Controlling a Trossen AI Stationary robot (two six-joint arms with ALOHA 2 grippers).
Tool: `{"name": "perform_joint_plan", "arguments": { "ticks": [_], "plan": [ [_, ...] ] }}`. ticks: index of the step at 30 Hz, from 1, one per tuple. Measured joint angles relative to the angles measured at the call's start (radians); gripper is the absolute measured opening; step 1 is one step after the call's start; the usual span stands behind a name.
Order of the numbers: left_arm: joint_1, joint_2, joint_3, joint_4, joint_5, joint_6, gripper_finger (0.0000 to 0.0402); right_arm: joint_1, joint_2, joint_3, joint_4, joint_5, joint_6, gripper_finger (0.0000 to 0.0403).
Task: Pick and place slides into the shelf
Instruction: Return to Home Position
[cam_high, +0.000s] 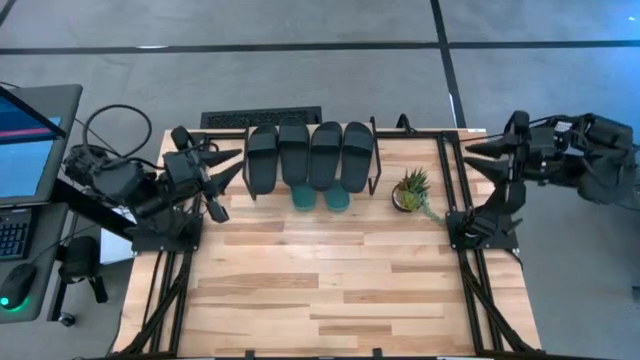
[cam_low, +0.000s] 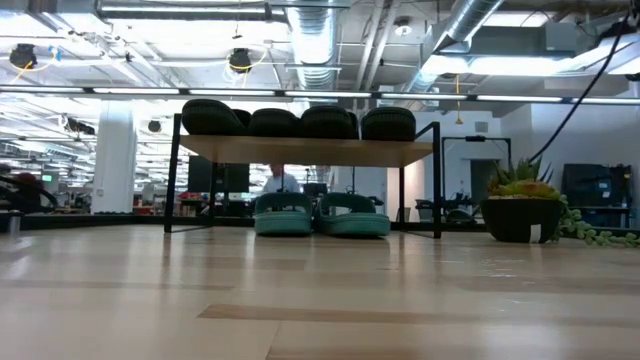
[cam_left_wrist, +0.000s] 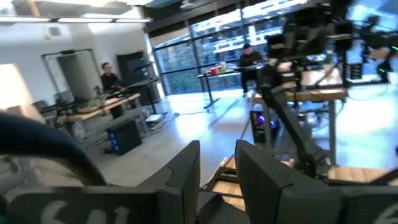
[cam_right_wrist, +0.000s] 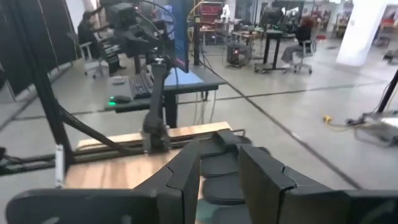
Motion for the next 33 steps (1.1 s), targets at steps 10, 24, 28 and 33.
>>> {"name": "perform_joint_plan", "arguments": {
  "ticks": [10,24,28,33],
  "plan": [
    [0.000,0.008,0.000,-0.039,0.048,0.091,0.0091,-0.011,-0.100,0.000,-0.009,-0.074,-0.055,0.0098],
    [0.180,-0.129,0.000,-0.197,0.453,0.035,0.0091,0.091,-0.194,0.000,0.219,-0.400,-0.501,0.0098],
    [0.264,-0.146,0.000,-0.227,0.551,0.011,0.0091,0.156,-0.255,-0.041,0.241,-0.380,-0.468,0.0098],
    [0.341,-0.172,-0.046,-0.289,0.578,-0.026,0.0091,0.211,-0.370,-0.190,0.309,-0.315,-0.471,0.0098]
  ]
}}
